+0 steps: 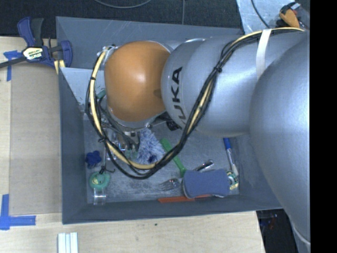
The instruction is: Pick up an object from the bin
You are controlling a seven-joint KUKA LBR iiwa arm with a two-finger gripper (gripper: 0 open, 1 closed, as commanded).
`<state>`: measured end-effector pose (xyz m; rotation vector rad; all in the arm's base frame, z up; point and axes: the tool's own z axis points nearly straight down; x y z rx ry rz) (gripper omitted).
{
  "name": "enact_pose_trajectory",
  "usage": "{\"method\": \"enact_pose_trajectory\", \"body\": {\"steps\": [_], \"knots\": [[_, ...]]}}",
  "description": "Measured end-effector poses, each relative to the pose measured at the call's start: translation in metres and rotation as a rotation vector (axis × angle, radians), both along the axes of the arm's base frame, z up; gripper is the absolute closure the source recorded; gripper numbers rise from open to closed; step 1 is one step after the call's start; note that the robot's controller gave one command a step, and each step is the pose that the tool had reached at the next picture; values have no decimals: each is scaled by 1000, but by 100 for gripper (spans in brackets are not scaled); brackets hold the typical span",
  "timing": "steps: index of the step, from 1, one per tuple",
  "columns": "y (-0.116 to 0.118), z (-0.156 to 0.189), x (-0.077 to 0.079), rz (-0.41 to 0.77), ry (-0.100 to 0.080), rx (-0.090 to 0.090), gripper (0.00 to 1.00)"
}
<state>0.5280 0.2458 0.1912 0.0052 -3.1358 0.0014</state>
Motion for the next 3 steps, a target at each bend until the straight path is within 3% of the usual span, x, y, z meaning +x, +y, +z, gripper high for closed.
{"method": "enact_pose_trajectory", "body": {"steps": [1,2,3], "knots": [[-1,5,2,-4,-8,2,0],[-58,-93,47,-318,-9,2,0],[-66,-120,64,-218,-14,7,0]]}}
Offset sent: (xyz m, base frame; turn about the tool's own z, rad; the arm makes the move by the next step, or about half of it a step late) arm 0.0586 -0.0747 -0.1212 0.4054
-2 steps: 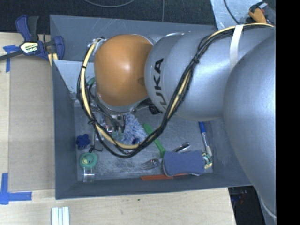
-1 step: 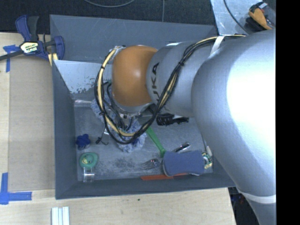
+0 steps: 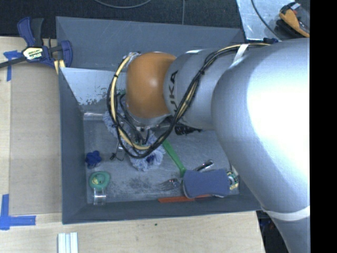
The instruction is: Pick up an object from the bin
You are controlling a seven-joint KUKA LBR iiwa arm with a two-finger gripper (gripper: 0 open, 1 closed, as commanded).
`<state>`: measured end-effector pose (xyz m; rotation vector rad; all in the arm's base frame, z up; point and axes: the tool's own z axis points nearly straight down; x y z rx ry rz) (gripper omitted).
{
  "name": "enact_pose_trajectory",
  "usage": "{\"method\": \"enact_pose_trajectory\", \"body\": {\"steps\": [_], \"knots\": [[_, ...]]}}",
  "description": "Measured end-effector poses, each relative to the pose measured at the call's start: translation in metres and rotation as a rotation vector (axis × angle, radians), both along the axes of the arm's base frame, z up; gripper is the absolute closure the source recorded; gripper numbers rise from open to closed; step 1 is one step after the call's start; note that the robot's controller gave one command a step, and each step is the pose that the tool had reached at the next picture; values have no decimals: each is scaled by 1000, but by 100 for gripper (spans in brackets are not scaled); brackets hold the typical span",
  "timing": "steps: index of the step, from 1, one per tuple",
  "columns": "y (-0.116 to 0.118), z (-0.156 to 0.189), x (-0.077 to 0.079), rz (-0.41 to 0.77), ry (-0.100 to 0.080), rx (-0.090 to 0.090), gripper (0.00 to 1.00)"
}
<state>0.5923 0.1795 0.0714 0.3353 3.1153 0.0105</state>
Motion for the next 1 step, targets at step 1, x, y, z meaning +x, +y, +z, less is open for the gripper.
{"method": "enact_pose_trajectory", "body": {"steps": [1], "knots": [[-21,1,-17,-347,2,1,0]]}}
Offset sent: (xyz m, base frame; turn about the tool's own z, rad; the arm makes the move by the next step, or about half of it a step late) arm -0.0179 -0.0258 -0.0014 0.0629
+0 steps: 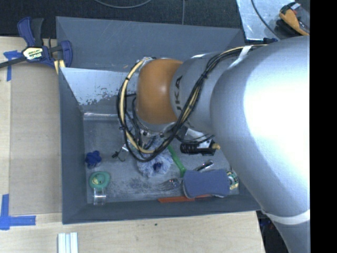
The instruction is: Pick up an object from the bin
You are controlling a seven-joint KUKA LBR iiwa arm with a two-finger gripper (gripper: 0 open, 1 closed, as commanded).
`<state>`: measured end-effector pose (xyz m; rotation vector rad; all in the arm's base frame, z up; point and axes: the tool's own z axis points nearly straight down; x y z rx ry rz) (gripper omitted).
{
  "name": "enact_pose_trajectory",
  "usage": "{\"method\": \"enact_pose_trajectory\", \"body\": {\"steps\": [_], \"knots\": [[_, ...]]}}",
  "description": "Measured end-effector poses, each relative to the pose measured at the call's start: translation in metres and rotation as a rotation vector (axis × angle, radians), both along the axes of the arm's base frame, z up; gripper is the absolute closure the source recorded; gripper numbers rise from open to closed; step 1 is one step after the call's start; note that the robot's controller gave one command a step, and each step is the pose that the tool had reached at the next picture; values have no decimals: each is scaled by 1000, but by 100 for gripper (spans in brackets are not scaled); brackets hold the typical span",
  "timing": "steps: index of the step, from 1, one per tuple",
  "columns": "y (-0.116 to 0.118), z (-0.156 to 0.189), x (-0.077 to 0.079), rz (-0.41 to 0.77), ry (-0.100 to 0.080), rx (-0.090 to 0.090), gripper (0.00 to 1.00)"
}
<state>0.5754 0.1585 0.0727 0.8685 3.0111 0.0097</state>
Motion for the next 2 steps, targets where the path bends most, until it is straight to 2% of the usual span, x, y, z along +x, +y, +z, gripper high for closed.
{"method": "enact_pose_trajectory", "body": {"steps": [1,2], "knots": [[-6,-1,1,278,-1,-2,0],[-24,1,-35,-27,-13,3,100]]}}
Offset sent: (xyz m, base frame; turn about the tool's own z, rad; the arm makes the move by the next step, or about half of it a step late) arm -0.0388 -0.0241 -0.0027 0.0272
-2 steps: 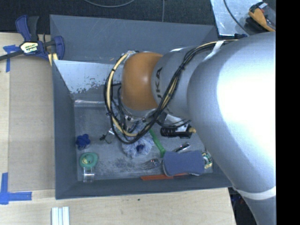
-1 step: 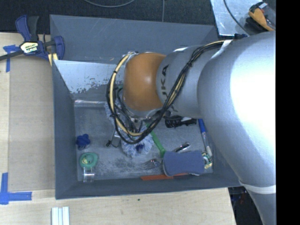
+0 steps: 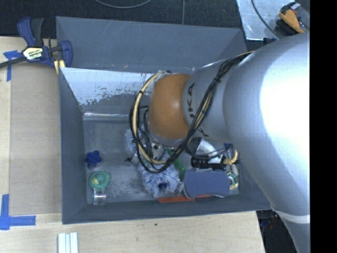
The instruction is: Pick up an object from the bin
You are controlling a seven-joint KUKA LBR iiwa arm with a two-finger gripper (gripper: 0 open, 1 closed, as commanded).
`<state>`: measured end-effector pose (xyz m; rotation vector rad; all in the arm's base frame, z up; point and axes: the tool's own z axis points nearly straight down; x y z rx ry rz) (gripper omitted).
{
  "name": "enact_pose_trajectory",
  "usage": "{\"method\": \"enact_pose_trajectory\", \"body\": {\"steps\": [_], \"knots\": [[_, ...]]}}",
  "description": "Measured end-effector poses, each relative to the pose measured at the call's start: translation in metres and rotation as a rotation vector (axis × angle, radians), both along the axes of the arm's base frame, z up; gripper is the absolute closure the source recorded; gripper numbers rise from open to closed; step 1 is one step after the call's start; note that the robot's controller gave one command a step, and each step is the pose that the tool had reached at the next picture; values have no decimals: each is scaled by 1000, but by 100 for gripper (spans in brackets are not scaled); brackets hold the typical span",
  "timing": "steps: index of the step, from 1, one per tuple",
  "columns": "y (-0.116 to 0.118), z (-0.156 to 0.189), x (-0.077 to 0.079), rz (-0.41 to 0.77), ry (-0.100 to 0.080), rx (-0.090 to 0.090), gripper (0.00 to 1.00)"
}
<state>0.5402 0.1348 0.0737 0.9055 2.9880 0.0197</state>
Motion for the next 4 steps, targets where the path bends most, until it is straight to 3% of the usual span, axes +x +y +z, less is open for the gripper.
{"method": "enact_pose_trajectory", "body": {"steps": [2,4], "knots": [[0,7,0,0,1,0,100],[-1,45,-1,-1,2,-1,100]]}}
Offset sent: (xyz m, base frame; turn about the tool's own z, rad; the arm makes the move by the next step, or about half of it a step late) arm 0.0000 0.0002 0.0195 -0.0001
